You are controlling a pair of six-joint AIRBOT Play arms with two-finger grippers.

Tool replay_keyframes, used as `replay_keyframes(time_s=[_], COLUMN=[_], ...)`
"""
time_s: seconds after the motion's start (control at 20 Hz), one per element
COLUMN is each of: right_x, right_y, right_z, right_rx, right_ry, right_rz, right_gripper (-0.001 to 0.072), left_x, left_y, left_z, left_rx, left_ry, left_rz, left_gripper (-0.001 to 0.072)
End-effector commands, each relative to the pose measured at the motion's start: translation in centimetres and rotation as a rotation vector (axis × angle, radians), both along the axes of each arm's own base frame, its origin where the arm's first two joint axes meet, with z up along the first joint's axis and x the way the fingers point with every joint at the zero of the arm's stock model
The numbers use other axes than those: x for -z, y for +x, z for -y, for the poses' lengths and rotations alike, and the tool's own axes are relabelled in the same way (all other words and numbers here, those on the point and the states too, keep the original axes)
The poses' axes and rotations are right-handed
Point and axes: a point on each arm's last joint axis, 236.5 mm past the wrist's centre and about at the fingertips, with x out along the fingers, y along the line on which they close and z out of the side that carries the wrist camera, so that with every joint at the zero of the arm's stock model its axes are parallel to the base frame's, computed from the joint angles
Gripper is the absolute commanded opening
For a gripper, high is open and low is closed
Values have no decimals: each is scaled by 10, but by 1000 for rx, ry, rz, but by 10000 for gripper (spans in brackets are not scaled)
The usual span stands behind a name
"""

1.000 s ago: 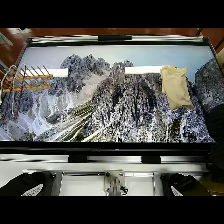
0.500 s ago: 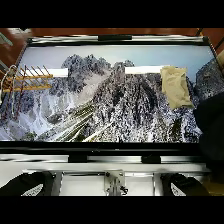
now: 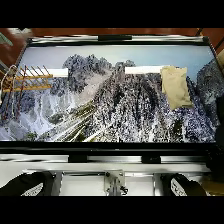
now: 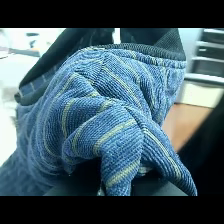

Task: Fold the shirts.

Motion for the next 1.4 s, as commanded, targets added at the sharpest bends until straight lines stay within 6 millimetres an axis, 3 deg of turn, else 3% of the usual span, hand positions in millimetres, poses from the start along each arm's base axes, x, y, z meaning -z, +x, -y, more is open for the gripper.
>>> replay_keyframes(time_s=[0.0, 0.2, 0.45, 0.7, 0.95, 1.1, 1.35], right_x=[-6, -20, -24, -14, 10, 29, 27], right_y=[-16, -22, -46, -74, -103, -131, -177], right_z=[25, 36, 59, 86, 107, 112, 106], right_rx=[16, 22, 59, 135, 194, 260, 354], right_ry=[-16, -84, -96, -63, 33, 119, 133], right_rz=[24, -12, 18, 23, -14, -12, 26], right_gripper=[107, 107, 107, 107, 107, 107, 107], left_x=[10, 14, 23, 26, 30, 31, 33], left_y=[5, 6, 2, 1, 1, 1, 5], left_z=[-1, 0, 4, 6, 7, 7, 4], left_rx=[4, 11, 29, 40, 48, 48, 27], left_ry=[-16, -6, 23, -11, -23, -23, -1], left_rz=[-59, -72, -101, -148, -178, -180, -173], left_gripper=[535, 535, 535, 535, 534, 535, 535])
